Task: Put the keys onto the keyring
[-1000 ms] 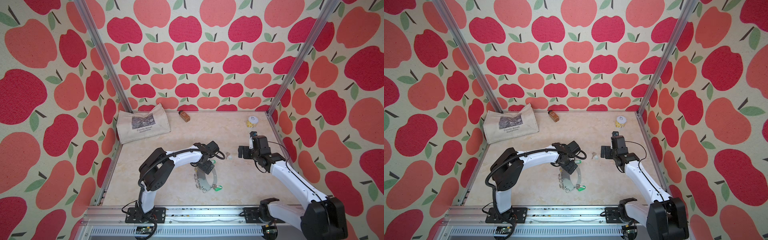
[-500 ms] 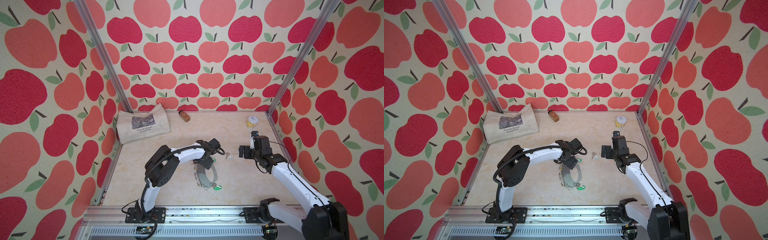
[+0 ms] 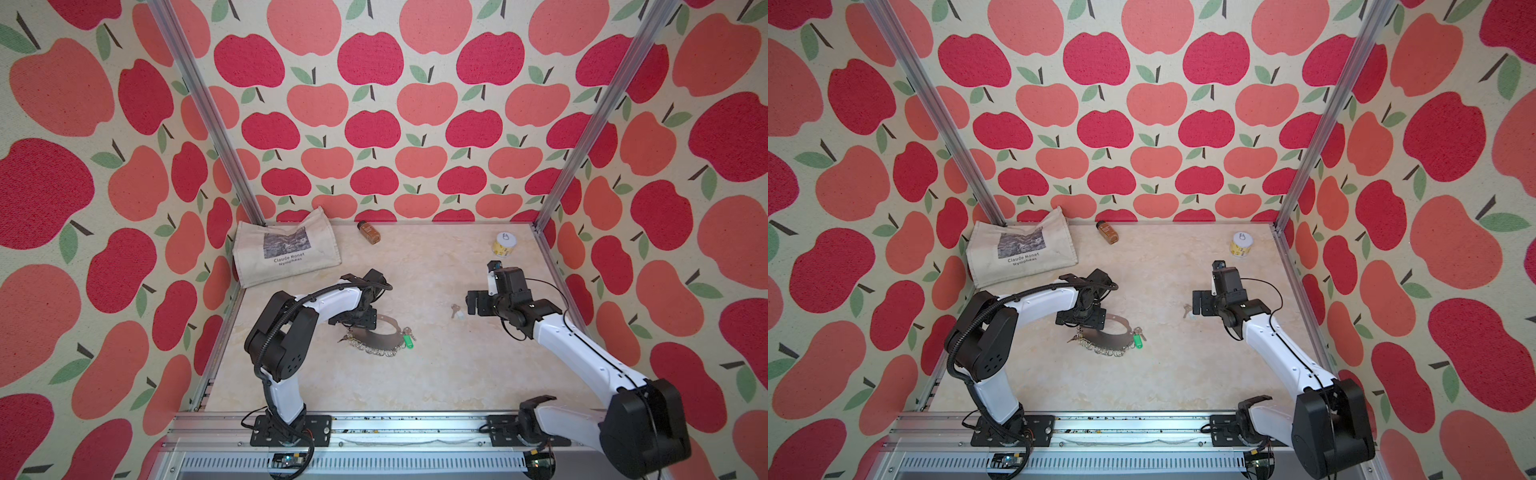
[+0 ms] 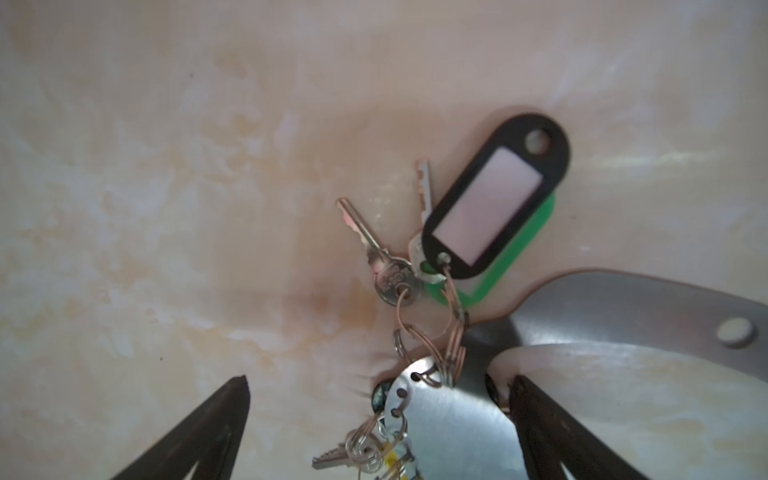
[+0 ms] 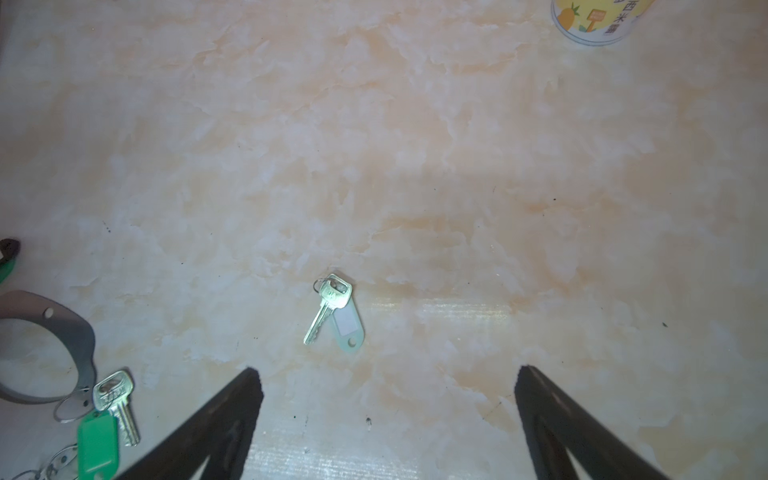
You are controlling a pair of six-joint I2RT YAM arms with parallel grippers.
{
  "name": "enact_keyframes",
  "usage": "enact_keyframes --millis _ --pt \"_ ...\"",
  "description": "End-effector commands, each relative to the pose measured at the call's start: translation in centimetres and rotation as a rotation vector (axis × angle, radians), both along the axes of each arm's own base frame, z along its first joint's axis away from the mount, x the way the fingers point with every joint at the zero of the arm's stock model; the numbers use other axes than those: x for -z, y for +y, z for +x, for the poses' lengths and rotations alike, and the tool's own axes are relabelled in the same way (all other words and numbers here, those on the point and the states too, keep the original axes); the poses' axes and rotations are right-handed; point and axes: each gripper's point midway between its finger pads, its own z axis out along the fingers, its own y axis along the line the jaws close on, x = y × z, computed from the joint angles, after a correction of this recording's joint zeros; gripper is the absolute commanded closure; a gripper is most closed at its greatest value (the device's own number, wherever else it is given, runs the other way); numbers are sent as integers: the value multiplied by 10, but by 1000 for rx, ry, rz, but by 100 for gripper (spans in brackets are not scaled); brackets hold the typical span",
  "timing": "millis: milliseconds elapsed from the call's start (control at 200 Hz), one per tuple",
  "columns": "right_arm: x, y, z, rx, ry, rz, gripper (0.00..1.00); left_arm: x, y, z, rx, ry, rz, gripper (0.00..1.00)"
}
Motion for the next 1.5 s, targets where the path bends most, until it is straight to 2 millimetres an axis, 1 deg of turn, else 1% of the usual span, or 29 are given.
enact_keyframes --millis 0,130,245,290,340,410,540,595,645,730,820,896,956,1011,1126,1181,1276,1336,1406,1496 --pt "-7 26 3 -62 10 36 1 5 18 -36 -65 88 32 1" --pt "-1 58 -2 -164 59 45 1 -14 3 -24 -40 -4 -65 1" --pt "4 85 -13 -258 105 40 1 -21 -12 -8 59 -52 -82 1" --pt "6 95 -19 -298 124 39 1 -19 -16 -4 100 -46 -73 1" --pt "8 108 -29 -356 145 38 1 -15 -14 -2 120 -29 -46 1" --pt "14 122 -44 -425 170 12 1 -10 -12 -1 137 -7 -27 1" --pt "25 129 -62 -476 196 -60 1 -3 -12 1 180 3 -22 1" --pt "27 132 -65 -485 200 -58 1 3 -7 1 176 21 9 1" --pt "26 140 -69 -507 198 -38 1 8 0 0 143 49 27 1" --pt "26 156 -77 -572 193 -27 1 16 10 -10 84 105 27 1" --pt "32 169 -89 -644 212 -68 1 18 13 -27 45 137 6 1" --pt "42 175 -97 -686 234 -115 1 20 18 -44 2 169 -11 3" --pt "47 179 -103 -713 241 -135 1 23 16 -59 -33 199 -53 6" --pt "48 181 -105 -722 243 -138 1 20 7 -69 -53 206 -109 7" --pt "42 179 -105 -713 234 -140 1 -6 -15 -80 -38 146 -208 4" --pt "37 177 -104 -708 224 -141 1 -12 -29 -85 -33 130 -289 4" --pt "30 173 -104 -701 210 -146 1 -8 -46 -93 -50 125 -403 4" --pt "26 169 -105 -699 213 -158 1 -4 -54 -99 -77 149 -443 6" --pt "22 166 -110 -703 224 -149 1 0 -68 -107 -79 177 -487 6" --pt "26 161 -120 -702 253 -127 1 5 -88 -116 -82 219 -540 6"
